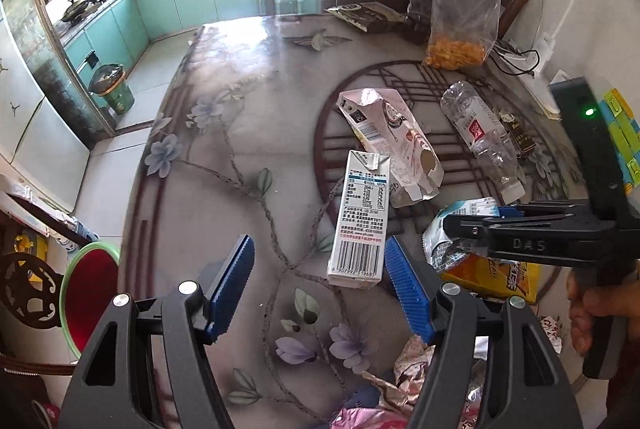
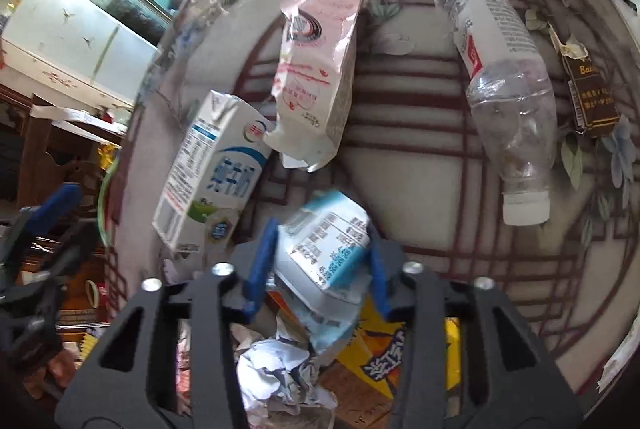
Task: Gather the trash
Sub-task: 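Grasp the white milk carton with the left tool while the right tool grasps the crumpled blue-white carton, then carry both held cartons over the red bucket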
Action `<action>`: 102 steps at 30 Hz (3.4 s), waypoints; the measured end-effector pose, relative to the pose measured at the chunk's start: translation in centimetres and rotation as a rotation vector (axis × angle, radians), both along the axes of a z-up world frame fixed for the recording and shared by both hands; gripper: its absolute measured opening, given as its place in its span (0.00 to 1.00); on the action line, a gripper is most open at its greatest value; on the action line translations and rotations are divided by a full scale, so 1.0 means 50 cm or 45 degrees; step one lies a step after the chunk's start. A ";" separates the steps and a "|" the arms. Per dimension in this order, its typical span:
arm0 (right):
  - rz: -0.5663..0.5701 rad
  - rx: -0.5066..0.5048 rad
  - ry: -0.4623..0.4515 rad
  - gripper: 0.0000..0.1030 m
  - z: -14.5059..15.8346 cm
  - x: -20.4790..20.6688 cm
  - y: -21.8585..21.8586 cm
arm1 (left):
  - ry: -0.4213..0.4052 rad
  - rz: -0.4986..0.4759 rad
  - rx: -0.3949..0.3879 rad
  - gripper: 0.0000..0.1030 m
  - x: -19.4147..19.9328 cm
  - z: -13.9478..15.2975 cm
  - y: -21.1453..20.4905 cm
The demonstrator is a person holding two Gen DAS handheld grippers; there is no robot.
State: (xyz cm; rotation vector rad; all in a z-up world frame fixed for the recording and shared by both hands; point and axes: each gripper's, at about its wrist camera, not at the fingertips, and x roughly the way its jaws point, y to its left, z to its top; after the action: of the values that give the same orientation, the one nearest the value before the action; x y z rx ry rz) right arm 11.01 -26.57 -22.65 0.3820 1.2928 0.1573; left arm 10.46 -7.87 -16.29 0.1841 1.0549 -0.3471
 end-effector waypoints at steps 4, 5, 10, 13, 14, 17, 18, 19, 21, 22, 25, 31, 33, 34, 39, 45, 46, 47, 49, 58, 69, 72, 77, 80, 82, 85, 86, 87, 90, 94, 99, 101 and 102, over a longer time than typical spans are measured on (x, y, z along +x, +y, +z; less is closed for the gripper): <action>-0.075 0.054 -0.084 0.19 0.049 -0.024 -0.038 | 0.038 -0.041 0.029 0.63 0.028 -0.044 -0.048; -0.096 0.057 -0.110 0.19 0.065 -0.030 -0.047 | 0.052 -0.049 0.044 0.63 0.034 -0.057 -0.060; -0.171 0.001 -0.248 0.19 0.147 -0.063 -0.069 | 0.106 -0.048 0.079 0.63 0.062 -0.103 -0.092; -0.200 -0.024 -0.293 0.20 0.174 -0.080 -0.075 | 0.138 -0.028 0.084 0.48 0.072 -0.125 -0.095; -0.208 -0.036 -0.304 0.20 0.181 -0.083 -0.080 | 0.153 -0.024 0.071 0.35 0.074 -0.129 -0.094; -0.225 -0.080 -0.333 0.20 0.197 -0.093 -0.073 | 0.146 -0.024 0.041 0.34 0.067 -0.115 -0.084; -0.227 -0.090 -0.339 0.20 0.200 -0.094 -0.067 | 0.126 -0.023 0.040 0.34 0.063 -0.104 -0.079; -0.228 -0.100 -0.346 0.20 0.205 -0.094 -0.063 | 0.102 -0.018 0.041 0.34 0.057 -0.086 -0.072; -0.208 -0.137 -0.361 0.20 0.216 -0.088 -0.041 | 0.049 0.003 0.027 0.34 0.045 -0.043 -0.055; -0.195 -0.158 -0.370 0.20 0.223 -0.087 -0.037 | 0.017 0.012 0.018 0.34 0.039 -0.019 -0.047; -0.150 -0.214 -0.401 0.20 0.235 -0.088 0.002 | -0.091 0.040 0.019 0.34 0.021 0.055 -0.023; -0.077 -0.280 -0.466 0.20 0.268 -0.092 0.071 | -0.300 0.085 0.031 0.34 -0.008 0.181 0.034; -0.054 -0.298 -0.487 0.20 0.280 -0.093 0.093 | -0.343 0.106 0.022 0.34 -0.017 0.209 0.058; -0.043 -0.302 -0.498 0.20 0.287 -0.095 0.106 | -0.358 0.116 0.020 0.34 -0.019 0.220 0.067; 0.001 -0.321 -0.530 0.20 0.309 -0.099 0.156 | -0.432 0.161 0.024 0.34 -0.037 0.263 0.115; 0.052 -0.339 -0.558 0.20 0.329 -0.099 0.219 | -0.460 0.224 -0.010 0.34 -0.050 0.296 0.183; 0.062 -0.341 -0.563 0.20 0.331 -0.098 0.230 | -0.469 0.237 -0.015 0.34 -0.052 0.303 0.197; 0.072 -0.341 -0.567 0.20 0.333 -0.098 0.239 | -0.478 0.248 -0.017 0.34 -0.055 0.307 0.207; 0.093 -0.341 -0.575 0.20 0.338 -0.097 0.263 | -0.494 0.271 -0.026 0.34 -0.061 0.317 0.232; 0.184 -0.333 -0.596 0.20 0.350 -0.085 0.377 | -0.533 0.375 -0.038 0.34 -0.074 0.342 0.345; 0.263 -0.315 -0.599 0.20 0.351 -0.061 0.506 | -0.516 0.465 -0.034 0.34 -0.062 0.332 0.478; 0.284 -0.302 -0.596 0.20 0.348 -0.051 0.544 | -0.503 0.484 -0.027 0.34 -0.058 0.322 0.512; 0.326 -0.308 -0.594 0.20 0.345 -0.031 0.615 | -0.446 0.526 0.003 0.34 -0.050 0.285 0.579; 0.346 -0.318 -0.599 0.20 0.344 -0.022 0.656 | -0.388 0.560 0.016 0.34 -0.043 0.251 0.624; 0.355 -0.324 -0.599 0.20 0.342 -0.016 0.682 | -0.354 0.577 0.029 0.34 -0.039 0.231 0.650; 0.371 -0.323 -0.595 0.20 0.338 -0.008 0.719 | -0.312 0.595 0.042 0.34 -0.032 0.207 0.680; 0.379 -0.327 -0.593 0.20 0.336 -0.005 0.732 | -0.300 0.598 0.046 0.34 -0.029 0.200 0.690; 0.385 -0.330 -0.591 0.20 0.335 -0.002 0.741 | -0.289 0.602 0.051 0.34 -0.024 0.193 0.699; 0.406 -0.330 -0.577 0.20 0.328 0.010 0.771 | -0.255 0.616 0.059 0.34 -0.008 0.173 0.720; 0.436 -0.343 -0.560 0.20 0.317 0.028 0.805 | -0.205 0.631 0.057 0.34 0.015 0.145 0.743; 0.455 -0.339 -0.540 0.20 0.305 0.052 0.828 | -0.160 0.637 0.056 0.34 0.045 0.117 0.760; 0.457 -0.334 -0.530 0.20 0.298 0.061 0.832 | -0.145 0.634 0.059 0.34 0.057 0.106 0.763; 0.458 -0.330 -0.525 0.20 0.294 0.066 0.833 | -0.138 0.633 0.060 0.34 0.062 0.101 0.763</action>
State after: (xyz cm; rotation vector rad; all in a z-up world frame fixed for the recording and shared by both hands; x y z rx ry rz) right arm 14.30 15.10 -7.96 -0.1068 0.9465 0.3484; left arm 13.57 30.30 -11.23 -0.0207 0.9654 0.1353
